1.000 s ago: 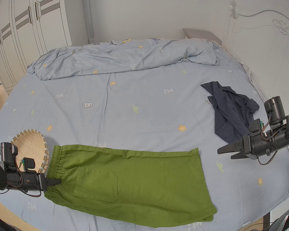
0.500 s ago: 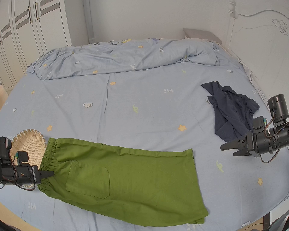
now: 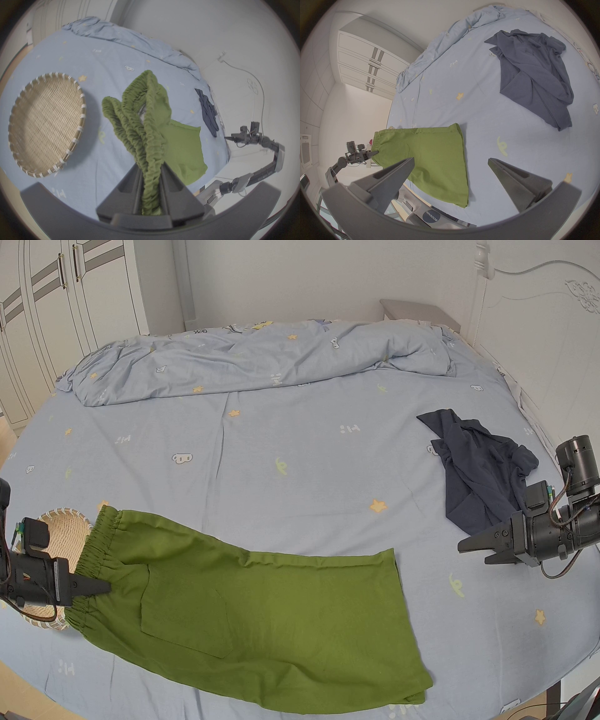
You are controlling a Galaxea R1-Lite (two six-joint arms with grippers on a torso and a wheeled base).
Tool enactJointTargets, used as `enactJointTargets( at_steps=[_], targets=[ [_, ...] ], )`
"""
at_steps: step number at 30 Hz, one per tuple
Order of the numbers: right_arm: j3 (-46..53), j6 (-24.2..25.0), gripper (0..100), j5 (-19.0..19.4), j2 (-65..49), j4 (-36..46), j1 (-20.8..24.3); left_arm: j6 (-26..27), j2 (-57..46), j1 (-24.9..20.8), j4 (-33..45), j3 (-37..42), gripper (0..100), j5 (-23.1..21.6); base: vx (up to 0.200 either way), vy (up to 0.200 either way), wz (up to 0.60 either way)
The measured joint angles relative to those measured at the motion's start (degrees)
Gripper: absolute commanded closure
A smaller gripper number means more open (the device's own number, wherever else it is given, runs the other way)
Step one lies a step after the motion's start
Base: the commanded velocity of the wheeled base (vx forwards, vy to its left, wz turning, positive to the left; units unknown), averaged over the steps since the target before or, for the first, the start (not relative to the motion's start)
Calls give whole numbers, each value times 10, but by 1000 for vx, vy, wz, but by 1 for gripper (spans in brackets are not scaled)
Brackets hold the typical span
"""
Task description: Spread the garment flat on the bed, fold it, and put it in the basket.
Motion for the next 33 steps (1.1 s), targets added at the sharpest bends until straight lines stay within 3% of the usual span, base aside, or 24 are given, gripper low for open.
enactJointTargets(
  at_steps=[8, 15, 21, 33],
  targets=[
    [1, 0, 0, -2, 1, 0, 0, -88, -8, -212, 10, -48, 100, 101, 0, 0, 0],
    [2, -1, 0, -3, 1, 0, -1, -144, 36, -361, 13, -101, 100, 178, 0, 0, 0],
    [2, -1, 0, -3, 2, 0, -3, -184, 99, -443, 13, -161, 100, 227, 0, 0, 0],
    [3, -3, 0, -4, 9, 0, -4, -224, 222, -585, -17, -241, 100, 275, 0, 0, 0]
  ],
)
